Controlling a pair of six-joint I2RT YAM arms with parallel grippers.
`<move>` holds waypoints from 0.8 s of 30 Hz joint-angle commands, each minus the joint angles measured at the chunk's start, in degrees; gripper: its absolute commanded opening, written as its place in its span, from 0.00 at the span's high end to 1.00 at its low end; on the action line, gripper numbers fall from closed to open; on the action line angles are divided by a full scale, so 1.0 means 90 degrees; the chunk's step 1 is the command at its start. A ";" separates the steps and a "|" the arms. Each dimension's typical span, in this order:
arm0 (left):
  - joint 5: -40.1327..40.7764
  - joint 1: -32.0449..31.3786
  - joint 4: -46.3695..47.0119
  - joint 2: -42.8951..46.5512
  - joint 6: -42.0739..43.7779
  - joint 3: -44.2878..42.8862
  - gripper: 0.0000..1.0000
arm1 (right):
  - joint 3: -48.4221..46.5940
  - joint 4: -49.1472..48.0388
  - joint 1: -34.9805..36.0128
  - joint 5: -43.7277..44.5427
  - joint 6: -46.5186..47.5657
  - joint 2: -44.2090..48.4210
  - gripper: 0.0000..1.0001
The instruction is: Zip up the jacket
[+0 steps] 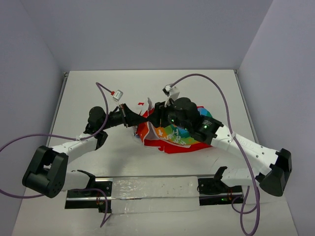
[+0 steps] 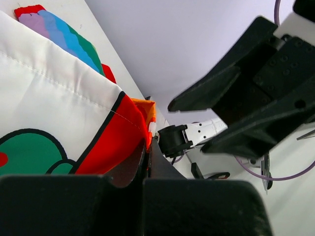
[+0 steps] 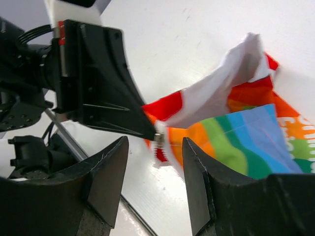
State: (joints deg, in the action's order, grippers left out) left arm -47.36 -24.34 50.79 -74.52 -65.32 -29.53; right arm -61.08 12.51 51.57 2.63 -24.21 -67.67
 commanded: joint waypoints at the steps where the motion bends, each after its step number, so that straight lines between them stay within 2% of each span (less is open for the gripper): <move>1: -0.0186 -0.0036 0.0021 0.0210 0.0242 -0.0328 1.00 | 0.0207 -0.0093 -0.0580 -0.1375 0.0502 0.0385 0.43; 8: -0.0245 -0.0040 0.0044 0.0175 0.0222 -0.0361 1.00 | 0.0106 -0.0097 -0.0954 -0.2589 0.0920 0.0054 0.41; 12: -0.0273 -0.0040 0.0076 0.0157 0.0198 -0.0389 1.00 | 0.0008 -0.0156 -0.0964 -0.2838 0.0972 -0.0104 0.41; 24: -0.0294 -0.0040 0.0059 0.0175 0.0216 -0.0391 1.00 | 0.0127 -0.0452 -0.1178 -0.2501 0.0660 -0.0010 0.41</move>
State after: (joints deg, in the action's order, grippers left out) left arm -48.66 -24.34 49.80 -74.08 -64.32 -30.15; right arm -59.40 11.76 41.72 -20.89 -17.51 -69.34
